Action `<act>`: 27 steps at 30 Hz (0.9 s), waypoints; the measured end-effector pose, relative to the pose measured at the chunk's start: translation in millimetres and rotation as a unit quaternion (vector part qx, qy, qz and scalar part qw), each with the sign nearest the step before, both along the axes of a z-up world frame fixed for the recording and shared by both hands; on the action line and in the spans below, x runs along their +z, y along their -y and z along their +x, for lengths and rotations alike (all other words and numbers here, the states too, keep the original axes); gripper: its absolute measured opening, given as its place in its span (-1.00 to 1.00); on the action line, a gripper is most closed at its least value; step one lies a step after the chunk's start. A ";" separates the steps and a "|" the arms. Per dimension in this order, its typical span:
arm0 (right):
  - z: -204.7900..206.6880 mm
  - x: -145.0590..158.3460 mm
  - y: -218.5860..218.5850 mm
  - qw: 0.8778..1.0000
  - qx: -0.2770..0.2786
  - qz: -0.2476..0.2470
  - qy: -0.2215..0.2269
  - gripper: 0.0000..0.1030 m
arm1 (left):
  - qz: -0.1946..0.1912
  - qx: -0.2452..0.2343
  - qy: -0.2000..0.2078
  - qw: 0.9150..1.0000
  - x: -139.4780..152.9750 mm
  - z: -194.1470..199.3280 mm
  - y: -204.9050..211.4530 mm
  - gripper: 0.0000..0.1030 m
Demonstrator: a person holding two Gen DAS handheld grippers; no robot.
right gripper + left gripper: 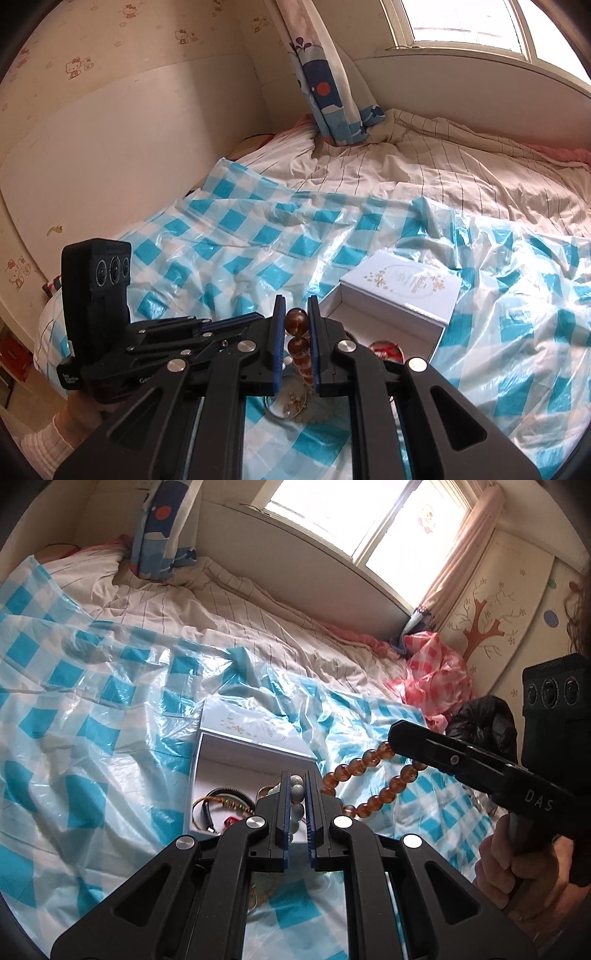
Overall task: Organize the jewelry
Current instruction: 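Lift both bead bracelets and carry them over the white box, then lower both bracelets into the box and open both tools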
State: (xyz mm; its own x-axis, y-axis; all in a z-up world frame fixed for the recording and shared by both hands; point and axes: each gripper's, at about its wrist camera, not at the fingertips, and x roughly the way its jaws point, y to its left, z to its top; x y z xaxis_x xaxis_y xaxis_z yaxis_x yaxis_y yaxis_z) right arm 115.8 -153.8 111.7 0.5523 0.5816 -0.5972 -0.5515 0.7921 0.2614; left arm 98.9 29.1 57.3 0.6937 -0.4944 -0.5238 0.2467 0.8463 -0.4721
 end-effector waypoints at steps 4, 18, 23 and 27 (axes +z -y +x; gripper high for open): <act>11.8 -2.3 0.1 1.000 -0.004 -0.003 -0.001 -0.75 | -0.010 0.007 -0.006 1.000 -8.5 12.7 3.8 -0.87; 60.2 -34.1 -0.6 0.999 -0.012 -0.023 -0.025 -0.76 | -0.016 0.023 -0.049 0.998 -54.8 48.9 14.8 -0.87; 71.7 -51.5 -1.8 0.999 -0.013 -0.031 -0.038 -0.76 | -0.007 0.028 -0.063 0.998 -68.3 54.6 16.6 -0.87; 75.9 -64.5 -0.9 0.998 -0.015 -0.035 -0.048 -0.76 | 0.001 0.029 -0.069 0.997 -73.1 55.7 17.5 -0.87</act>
State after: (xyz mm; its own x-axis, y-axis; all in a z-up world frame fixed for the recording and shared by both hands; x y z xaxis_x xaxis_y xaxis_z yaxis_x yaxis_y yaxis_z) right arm 191.8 -152.9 47.2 0.5080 0.5207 -0.6862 -0.5022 0.8262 0.2551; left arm 154.6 11.7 -15.8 0.6427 -0.4537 -0.6173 0.1293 0.8585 -0.4963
